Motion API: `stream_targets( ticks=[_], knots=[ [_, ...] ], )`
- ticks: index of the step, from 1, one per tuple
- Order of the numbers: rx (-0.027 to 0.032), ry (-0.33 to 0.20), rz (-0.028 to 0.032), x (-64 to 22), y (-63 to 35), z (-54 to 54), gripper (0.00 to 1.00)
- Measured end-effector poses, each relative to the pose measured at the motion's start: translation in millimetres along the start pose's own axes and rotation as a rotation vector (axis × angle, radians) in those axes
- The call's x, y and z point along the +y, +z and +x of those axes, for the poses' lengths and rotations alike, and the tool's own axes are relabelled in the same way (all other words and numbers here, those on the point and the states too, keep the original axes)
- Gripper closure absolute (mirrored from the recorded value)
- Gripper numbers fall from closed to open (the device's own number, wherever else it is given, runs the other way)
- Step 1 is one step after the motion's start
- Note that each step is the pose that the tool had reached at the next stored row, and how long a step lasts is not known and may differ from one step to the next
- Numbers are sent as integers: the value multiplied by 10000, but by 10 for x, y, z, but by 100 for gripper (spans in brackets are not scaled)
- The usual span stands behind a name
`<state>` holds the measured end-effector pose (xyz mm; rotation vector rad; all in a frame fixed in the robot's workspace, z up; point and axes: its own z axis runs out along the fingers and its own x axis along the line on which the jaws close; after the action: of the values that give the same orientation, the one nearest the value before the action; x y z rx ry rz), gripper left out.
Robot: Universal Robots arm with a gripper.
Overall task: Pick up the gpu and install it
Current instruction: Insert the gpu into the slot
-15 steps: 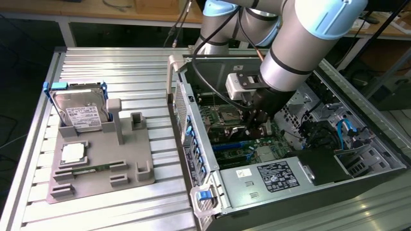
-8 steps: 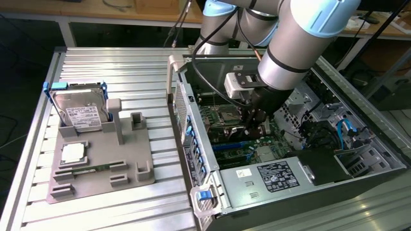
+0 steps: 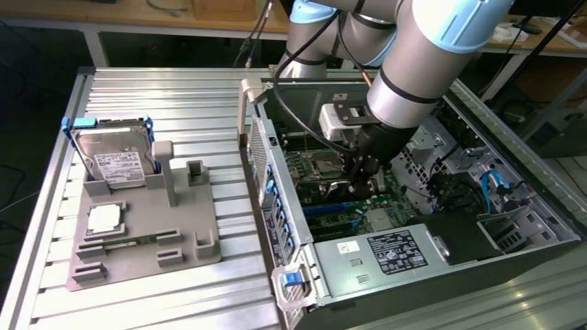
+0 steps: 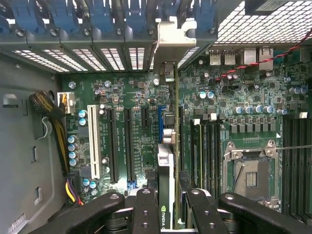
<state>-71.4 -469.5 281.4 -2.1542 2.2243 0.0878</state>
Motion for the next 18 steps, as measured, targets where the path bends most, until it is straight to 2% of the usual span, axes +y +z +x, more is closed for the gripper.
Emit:
stream_targets(
  ticks=[12,18],
  knots=[
    [1,0,0,68,60,7,73],
    [0,0,-1,75,83,18,73]
  ],
)
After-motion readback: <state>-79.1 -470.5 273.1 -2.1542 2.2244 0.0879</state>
